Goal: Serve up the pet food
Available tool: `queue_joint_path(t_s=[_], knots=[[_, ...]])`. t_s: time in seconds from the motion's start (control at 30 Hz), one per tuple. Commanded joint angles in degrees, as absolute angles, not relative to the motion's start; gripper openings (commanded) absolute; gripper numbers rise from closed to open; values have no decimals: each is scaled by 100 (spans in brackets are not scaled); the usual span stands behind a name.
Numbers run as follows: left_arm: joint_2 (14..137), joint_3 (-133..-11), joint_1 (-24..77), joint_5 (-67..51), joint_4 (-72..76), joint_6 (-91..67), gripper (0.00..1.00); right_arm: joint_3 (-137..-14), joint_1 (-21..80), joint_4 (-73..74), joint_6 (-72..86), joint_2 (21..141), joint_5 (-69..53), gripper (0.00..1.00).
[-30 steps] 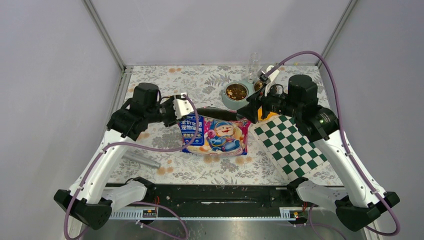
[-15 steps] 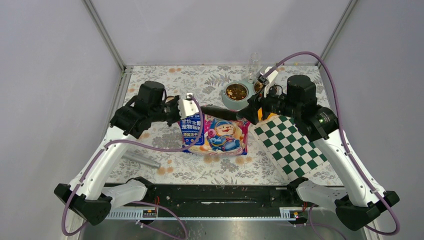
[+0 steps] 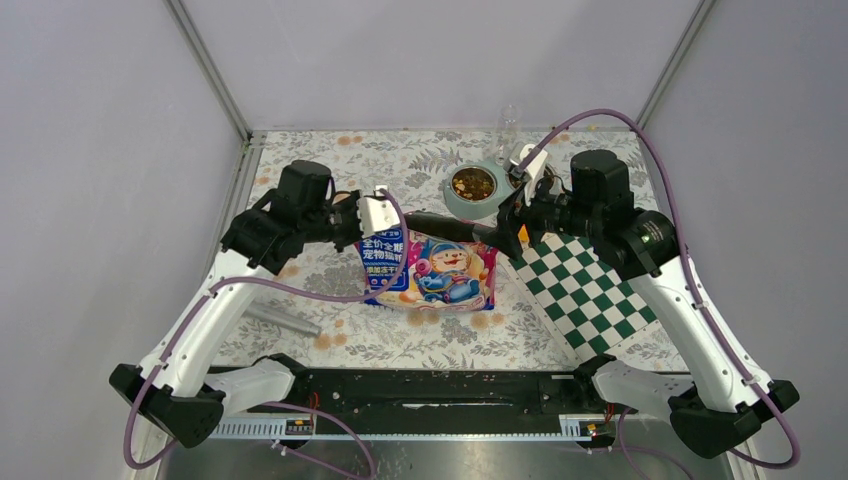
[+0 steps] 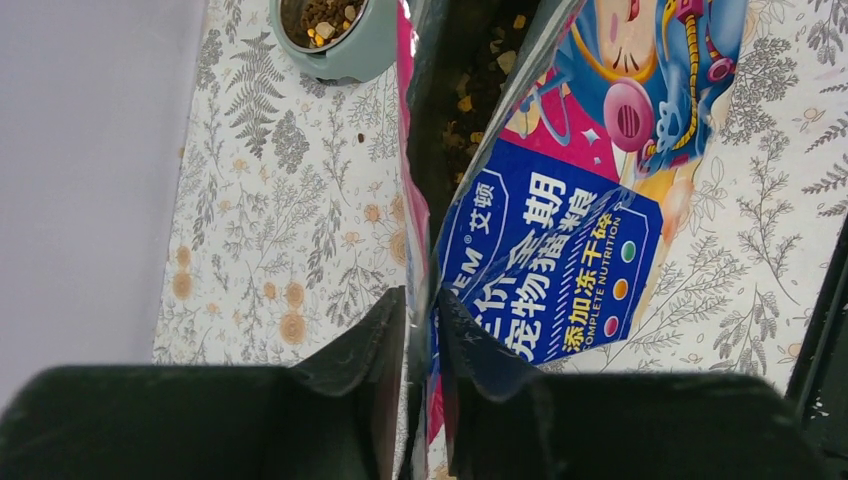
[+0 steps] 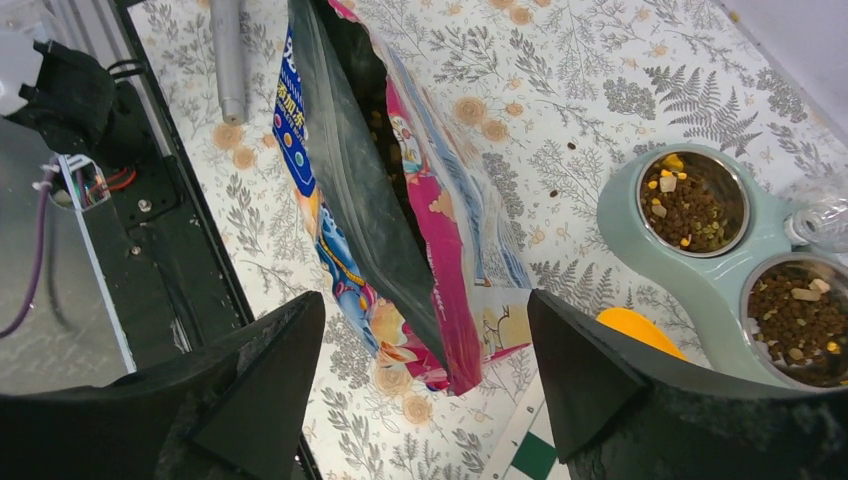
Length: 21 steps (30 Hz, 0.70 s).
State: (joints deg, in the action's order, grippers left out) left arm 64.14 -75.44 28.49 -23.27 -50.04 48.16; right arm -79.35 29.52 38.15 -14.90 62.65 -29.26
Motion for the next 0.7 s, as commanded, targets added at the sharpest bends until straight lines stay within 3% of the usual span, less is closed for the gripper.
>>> queue_joint_path(t_s=[0.0,0.5,0.57,0.67], knots=[[6501,-7861,2856,-2355,-4869,4846,23,-8279,3005,4142,-2047,6290,-2977,82],[6702,-8018,3073,-2176,-4872,4837,28,-8086,3007,3958,-1927,6170,-2725,82],[6706,-8048,3075,-2161,-4870,4862,23,-8077,3001,3944,-1919,6174,-2697,82],[6724,-8083,3082,-2122,-4876,4869,0,-8053,3000,3902,-1907,6149,-2696,82]])
